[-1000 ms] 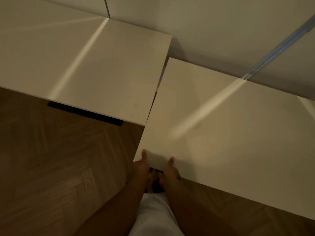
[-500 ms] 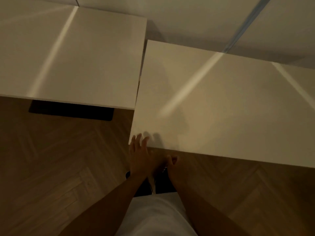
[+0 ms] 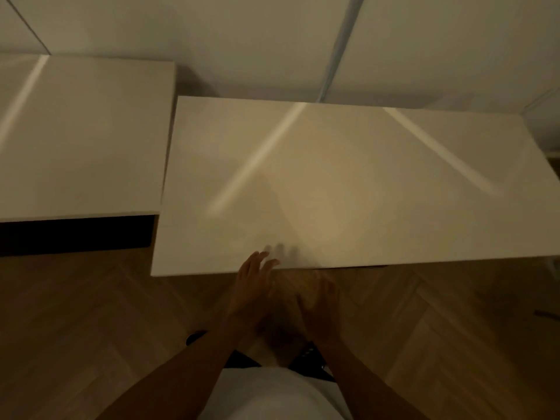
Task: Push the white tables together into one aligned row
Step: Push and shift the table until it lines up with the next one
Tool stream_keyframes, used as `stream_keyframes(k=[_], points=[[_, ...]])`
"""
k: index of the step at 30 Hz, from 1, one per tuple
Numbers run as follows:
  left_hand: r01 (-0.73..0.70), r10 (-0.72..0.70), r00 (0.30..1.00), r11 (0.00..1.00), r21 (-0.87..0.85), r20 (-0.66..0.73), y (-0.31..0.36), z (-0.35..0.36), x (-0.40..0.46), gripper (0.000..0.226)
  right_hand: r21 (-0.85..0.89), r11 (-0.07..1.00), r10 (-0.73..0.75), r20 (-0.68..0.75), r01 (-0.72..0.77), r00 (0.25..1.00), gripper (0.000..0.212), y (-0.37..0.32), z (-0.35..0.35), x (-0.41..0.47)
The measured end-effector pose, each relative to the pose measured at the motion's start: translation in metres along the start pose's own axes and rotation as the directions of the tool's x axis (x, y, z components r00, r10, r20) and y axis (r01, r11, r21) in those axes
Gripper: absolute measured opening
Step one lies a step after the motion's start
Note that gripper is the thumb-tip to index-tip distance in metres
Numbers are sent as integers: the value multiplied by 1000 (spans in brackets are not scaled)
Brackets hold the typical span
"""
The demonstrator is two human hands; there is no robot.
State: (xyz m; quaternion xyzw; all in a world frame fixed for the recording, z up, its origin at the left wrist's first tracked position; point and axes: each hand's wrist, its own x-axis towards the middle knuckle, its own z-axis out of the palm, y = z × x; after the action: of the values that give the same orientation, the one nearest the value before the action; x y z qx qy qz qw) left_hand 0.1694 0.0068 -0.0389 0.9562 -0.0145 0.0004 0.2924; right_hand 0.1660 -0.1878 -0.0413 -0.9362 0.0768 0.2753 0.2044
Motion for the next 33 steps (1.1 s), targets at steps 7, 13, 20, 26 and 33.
stream_keyframes(k=[7,13,20,26,33], points=[[24,-22,986,1000,-12,167,113,54,47,68,68,982,-155,-253,177,955,97,88,-93,10],[-17,20,982,1000,-16,190,189,81,70,65,101,974,-172,-256,203,951,95,151,-146,41],[-126,114,969,991,40,221,222,110,106,73,54,971,-213,-262,235,941,95,175,-169,71],[-156,96,943,973,168,318,228,141,141,99,-106,968,-247,-241,227,939,99,189,-180,94],[-167,91,939,964,208,333,213,162,159,110,-260,936,-296,-213,238,931,109,200,-182,123]])
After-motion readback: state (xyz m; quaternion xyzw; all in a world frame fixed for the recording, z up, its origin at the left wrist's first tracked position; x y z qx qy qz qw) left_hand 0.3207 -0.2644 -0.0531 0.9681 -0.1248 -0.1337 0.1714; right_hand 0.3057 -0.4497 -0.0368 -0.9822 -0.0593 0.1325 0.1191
